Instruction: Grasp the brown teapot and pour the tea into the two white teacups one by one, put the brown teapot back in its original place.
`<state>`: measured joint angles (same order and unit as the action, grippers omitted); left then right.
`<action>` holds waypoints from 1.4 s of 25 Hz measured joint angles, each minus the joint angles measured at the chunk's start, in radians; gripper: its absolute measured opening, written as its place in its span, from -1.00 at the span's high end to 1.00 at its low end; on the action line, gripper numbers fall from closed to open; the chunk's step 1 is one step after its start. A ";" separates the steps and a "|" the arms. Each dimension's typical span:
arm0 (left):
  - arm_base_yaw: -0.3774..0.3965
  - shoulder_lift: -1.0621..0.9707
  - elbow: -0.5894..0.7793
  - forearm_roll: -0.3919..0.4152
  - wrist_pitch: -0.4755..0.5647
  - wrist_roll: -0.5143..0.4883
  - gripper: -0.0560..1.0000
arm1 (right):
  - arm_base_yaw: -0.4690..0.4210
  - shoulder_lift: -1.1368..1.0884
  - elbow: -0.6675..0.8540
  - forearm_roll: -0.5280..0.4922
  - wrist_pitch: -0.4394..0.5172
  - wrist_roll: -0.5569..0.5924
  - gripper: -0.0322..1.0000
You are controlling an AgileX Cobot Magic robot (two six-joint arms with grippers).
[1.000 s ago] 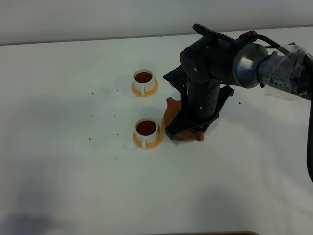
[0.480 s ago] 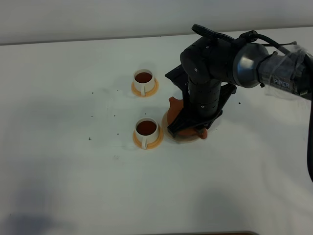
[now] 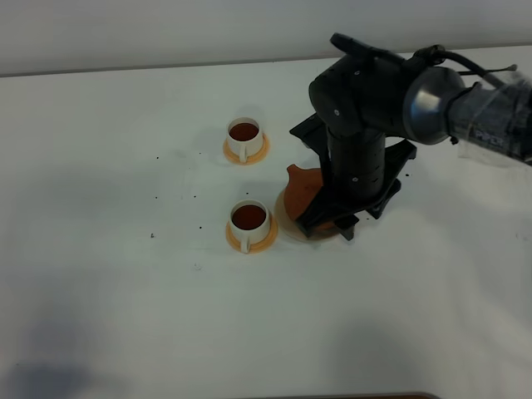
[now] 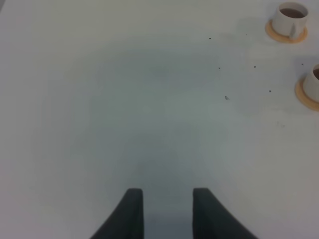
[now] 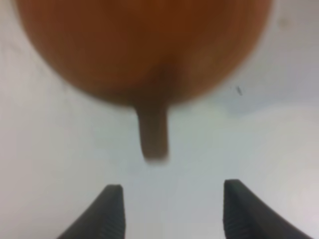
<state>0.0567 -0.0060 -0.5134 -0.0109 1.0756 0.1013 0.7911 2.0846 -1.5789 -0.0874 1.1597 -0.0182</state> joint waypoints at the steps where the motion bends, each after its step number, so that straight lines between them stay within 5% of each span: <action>1: 0.000 0.000 0.000 0.000 0.000 0.000 0.43 | 0.000 -0.012 0.000 -0.005 0.021 0.001 0.10; 13: 0.000 0.000 0.000 0.000 0.000 -0.001 0.43 | 0.000 -0.308 0.137 -0.035 0.047 0.034 0.09; 35: 0.000 0.000 0.000 0.000 0.000 -0.001 0.43 | 0.000 -1.248 0.992 0.043 0.055 0.052 0.09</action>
<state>0.0567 -0.0060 -0.5134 -0.0109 1.0756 0.1001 0.7911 0.8367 -0.5864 -0.0443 1.2151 0.0341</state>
